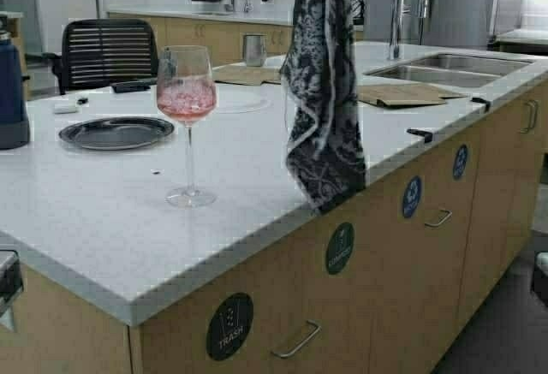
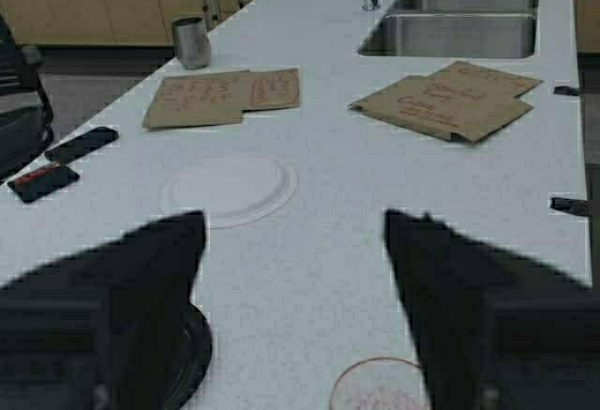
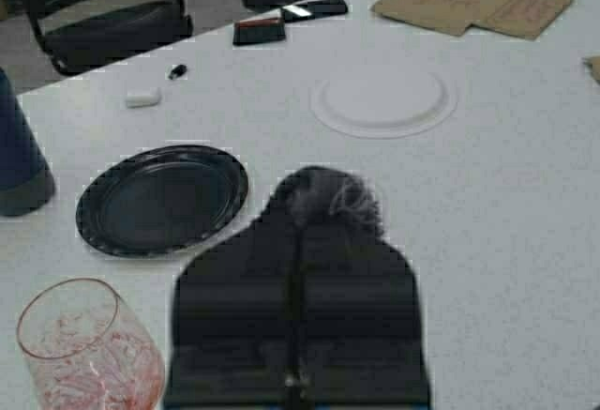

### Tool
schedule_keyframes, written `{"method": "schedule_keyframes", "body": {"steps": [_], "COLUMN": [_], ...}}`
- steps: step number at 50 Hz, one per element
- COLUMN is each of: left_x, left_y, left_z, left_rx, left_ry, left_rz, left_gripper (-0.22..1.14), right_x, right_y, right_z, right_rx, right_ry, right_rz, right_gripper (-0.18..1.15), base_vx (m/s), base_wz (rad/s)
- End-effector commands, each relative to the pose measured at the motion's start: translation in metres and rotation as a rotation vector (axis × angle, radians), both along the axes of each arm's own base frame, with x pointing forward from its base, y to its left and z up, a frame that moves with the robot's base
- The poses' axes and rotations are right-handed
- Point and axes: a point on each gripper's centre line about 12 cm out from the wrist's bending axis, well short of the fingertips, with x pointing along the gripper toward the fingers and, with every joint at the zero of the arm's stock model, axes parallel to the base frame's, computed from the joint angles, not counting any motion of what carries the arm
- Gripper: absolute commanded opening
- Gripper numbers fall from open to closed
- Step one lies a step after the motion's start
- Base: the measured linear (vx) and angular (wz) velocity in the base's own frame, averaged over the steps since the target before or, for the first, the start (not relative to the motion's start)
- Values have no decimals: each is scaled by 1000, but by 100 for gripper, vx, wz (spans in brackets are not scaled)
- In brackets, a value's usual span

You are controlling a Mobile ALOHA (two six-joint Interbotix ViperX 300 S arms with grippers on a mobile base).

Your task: Get the cloth and wipe up the spill under the wine glass

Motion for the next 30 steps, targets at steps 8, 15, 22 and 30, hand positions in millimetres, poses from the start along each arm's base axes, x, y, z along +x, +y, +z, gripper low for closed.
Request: {"method": "schedule_keyframes", "body": {"steps": [8,15,22,30], "left_x": [-5,-4,-3,-3], "left_y": [1,0,0,0], "left_z": [26,25,26,28], "left_rx": [-22,-19,-20,-20], "left_ry": [-62,-55,-58,-61], "left_rz": [-1,0,0,0], "left_gripper": [93,93,93,93], "right_x": [-2,-3,-3,-6], "right_y": [0,-1,-1,-2], "right_z": [38,36,37,42], "right_rx": [25,23,22,14], "right_ry": [-86,-82,-84,-100], "right_rz": [7,7,8,10], "right_gripper": [5,5,5,5], "base_vx": [0,0,0,0], "base_wz": [0,0,0,0]}}
